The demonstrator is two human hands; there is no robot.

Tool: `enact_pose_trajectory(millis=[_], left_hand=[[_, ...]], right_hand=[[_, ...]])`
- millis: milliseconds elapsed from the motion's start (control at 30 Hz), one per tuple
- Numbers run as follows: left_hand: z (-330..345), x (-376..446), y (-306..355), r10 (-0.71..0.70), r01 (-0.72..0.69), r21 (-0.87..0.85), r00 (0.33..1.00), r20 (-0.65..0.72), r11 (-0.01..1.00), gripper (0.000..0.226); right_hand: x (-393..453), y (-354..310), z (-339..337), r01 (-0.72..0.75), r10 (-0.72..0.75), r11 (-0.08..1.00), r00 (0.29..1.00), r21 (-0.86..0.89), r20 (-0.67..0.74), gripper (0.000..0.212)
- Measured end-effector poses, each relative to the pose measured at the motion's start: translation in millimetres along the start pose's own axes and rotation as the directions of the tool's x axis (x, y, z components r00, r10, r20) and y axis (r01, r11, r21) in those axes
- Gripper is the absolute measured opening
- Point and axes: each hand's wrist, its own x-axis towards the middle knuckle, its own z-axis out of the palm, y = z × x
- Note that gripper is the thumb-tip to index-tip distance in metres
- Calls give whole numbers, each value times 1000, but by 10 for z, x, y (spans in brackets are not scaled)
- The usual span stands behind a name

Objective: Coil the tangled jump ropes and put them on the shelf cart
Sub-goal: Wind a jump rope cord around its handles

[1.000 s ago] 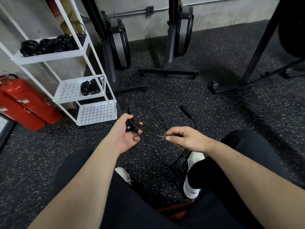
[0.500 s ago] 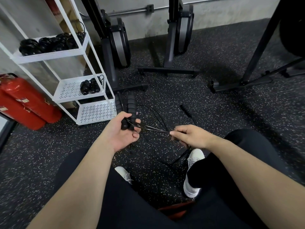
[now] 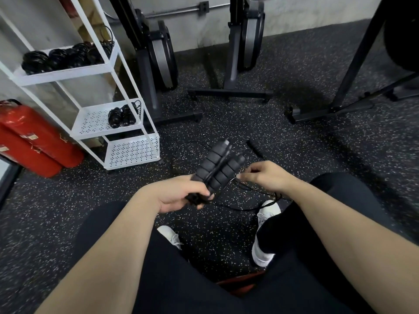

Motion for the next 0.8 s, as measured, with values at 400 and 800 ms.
enact_pose_trajectory(millis=[400, 800], left_hand=[[255, 30, 108, -165, 121, 815, 986, -32, 566, 51], [448, 252, -35, -69, 246, 931, 969, -236, 270, 34]], right_hand=[[10, -10, 17, 12, -9, 989, 1000, 145, -24, 27], [-11, -60, 226, 172, -165, 984, 979, 47, -122, 21]])
